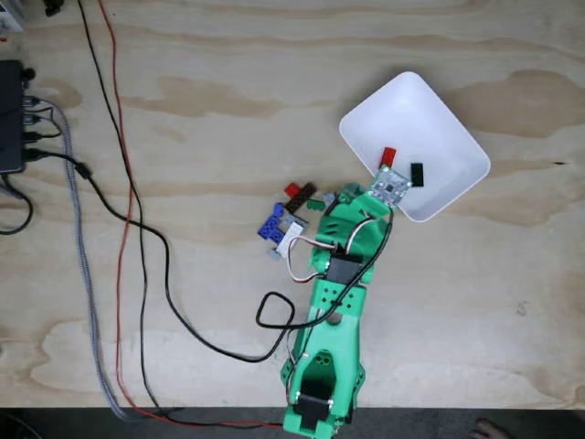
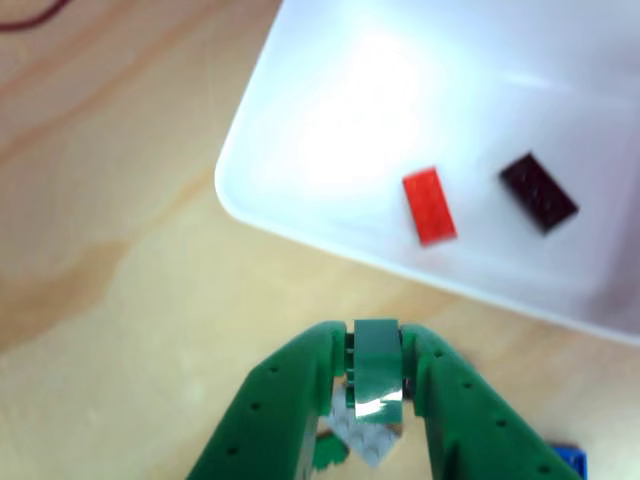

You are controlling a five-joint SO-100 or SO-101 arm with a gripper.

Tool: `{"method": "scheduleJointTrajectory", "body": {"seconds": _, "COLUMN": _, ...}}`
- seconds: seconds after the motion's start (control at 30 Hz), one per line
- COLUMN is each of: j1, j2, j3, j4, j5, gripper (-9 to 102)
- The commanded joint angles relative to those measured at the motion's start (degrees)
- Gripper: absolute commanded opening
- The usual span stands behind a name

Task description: Put all lego bricks in the bin.

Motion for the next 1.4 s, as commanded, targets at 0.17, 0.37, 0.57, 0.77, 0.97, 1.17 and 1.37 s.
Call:
{"method": "scheduleJointTrajectory", "body": {"seconds": 0.17, "j1": 14.85, "j2": -36.39, "j3": -22.32, "j4": -12.48, "j5": -1.49, "gripper": 0}}
{"method": "scheduleJointTrajectory", "body": {"seconds": 0.37, "j1": 14.85, "j2": -32.43, "j3": -19.42, "j4": -12.48, "j5": 2.72, "gripper": 27}}
{"method": "scheduleJointTrajectory", "body": {"seconds": 0.57, "j1": 9.76, "j2": -8.0, "j3": -10.11, "j4": -3.52, "j5": 4.83, "gripper": 28}}
{"method": "scheduleJointTrajectory", "body": {"seconds": 0.77, "j1": -2.37, "j2": 9.14, "j3": 4.66, "j4": 17.31, "j5": -2.46, "gripper": 26}}
{"method": "scheduleJointTrajectory", "body": {"seconds": 0.97, "j1": 0.53, "j2": -3.16, "j3": 20.21, "j4": 7.82, "j5": -10.11, "gripper": 24}}
{"method": "scheduleJointTrajectory", "body": {"seconds": 1.17, "j1": 8.44, "j2": -11.69, "j3": 22.06, "j4": -1.58, "j5": -14.77, "gripper": 25}}
{"method": "scheduleJointTrajectory", "body": {"seconds": 1.37, "j1": 13.27, "j2": -16.61, "j3": 21.88, "j4": -8.88, "j5": -17.4, "gripper": 26}}
